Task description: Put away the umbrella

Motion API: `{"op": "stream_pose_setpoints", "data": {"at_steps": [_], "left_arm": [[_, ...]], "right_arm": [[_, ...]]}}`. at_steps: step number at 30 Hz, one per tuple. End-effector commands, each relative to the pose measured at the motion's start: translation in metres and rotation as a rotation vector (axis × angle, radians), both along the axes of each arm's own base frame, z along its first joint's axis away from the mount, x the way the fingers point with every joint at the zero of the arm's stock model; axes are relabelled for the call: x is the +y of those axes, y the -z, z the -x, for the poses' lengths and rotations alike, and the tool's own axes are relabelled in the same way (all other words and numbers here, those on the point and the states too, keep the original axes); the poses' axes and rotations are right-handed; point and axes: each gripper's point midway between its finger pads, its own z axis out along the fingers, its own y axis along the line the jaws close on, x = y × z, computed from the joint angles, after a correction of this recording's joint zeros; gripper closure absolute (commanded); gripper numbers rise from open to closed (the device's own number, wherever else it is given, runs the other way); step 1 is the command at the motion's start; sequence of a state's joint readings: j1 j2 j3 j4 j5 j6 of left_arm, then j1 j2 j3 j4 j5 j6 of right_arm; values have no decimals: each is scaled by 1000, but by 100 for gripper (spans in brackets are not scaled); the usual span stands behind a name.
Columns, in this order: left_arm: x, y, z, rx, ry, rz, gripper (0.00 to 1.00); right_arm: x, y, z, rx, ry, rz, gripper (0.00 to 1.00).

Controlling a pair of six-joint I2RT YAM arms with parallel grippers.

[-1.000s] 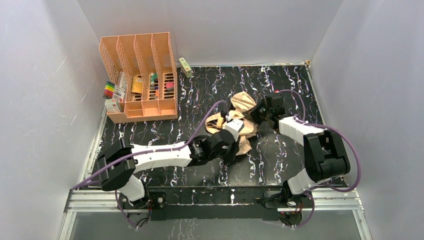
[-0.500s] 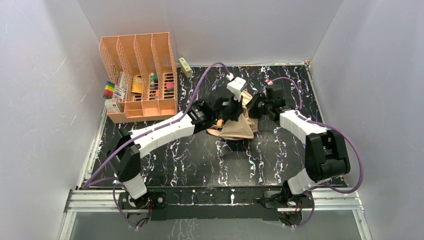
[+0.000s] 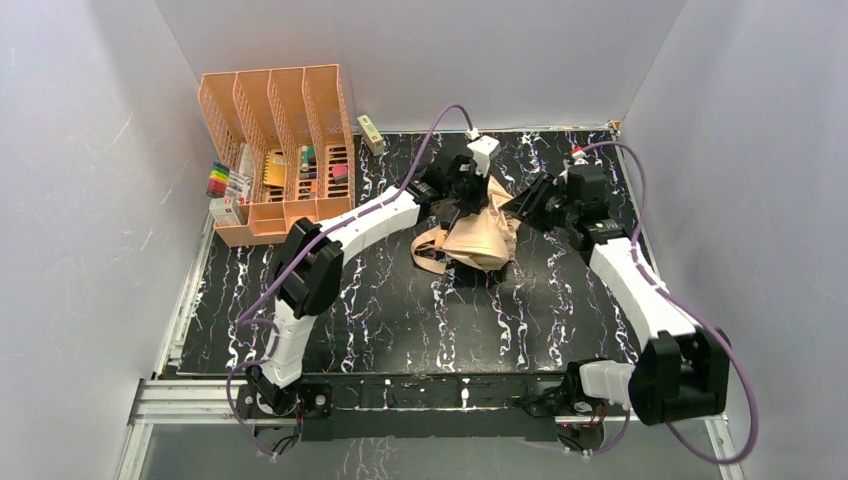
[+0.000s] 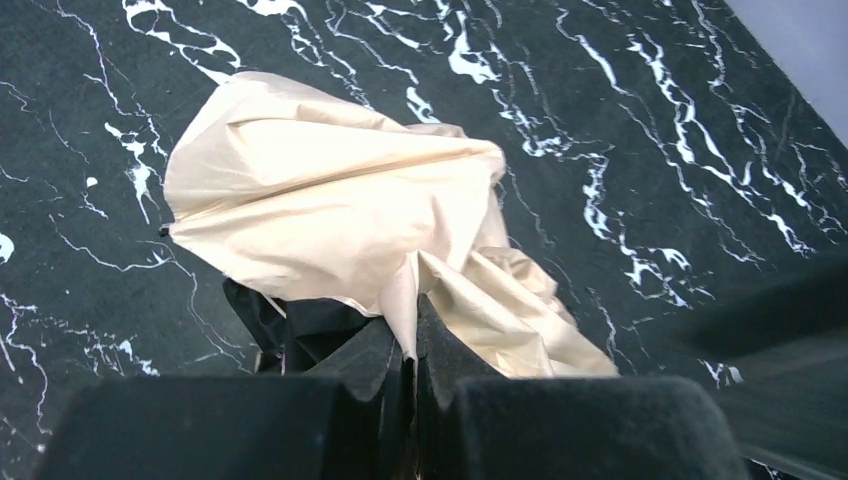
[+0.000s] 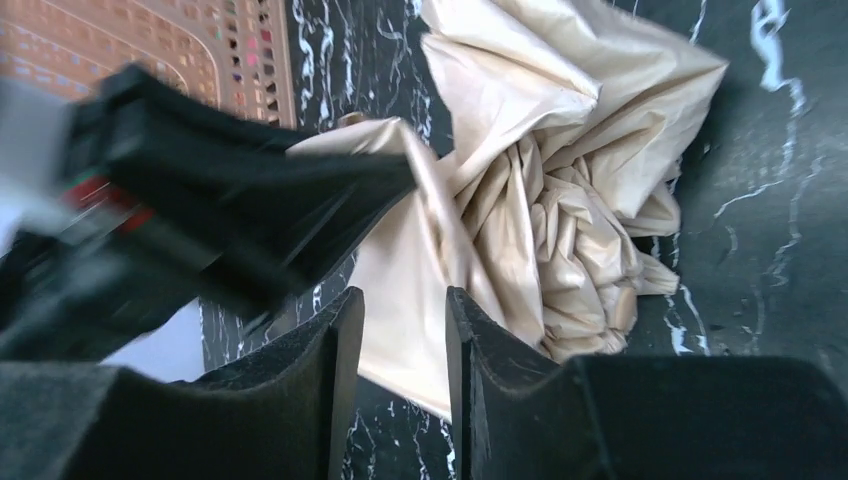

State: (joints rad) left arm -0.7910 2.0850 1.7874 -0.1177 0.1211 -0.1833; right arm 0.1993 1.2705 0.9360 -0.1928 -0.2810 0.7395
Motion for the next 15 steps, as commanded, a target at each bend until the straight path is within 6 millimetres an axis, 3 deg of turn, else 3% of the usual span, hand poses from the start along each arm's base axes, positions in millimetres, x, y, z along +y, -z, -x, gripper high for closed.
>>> {"op": "stream_pose_setpoints", "data": {"at_steps": [1, 5, 8, 15], "left_arm": [[-2, -11, -24, 18, 16, 64, 100], [-8, 13, -38, 72, 29, 68, 100], [-11, 33, -45, 113, 40, 66, 93], [-14, 47, -55, 158, 60, 78, 81]], "right_arm": [[-20, -30, 10, -142, 24, 85, 55], [1, -44, 21, -272, -151, 47, 61], [17, -46, 21, -299, -252, -4, 66], [24, -34, -14, -250, -262, -5, 80]]}}
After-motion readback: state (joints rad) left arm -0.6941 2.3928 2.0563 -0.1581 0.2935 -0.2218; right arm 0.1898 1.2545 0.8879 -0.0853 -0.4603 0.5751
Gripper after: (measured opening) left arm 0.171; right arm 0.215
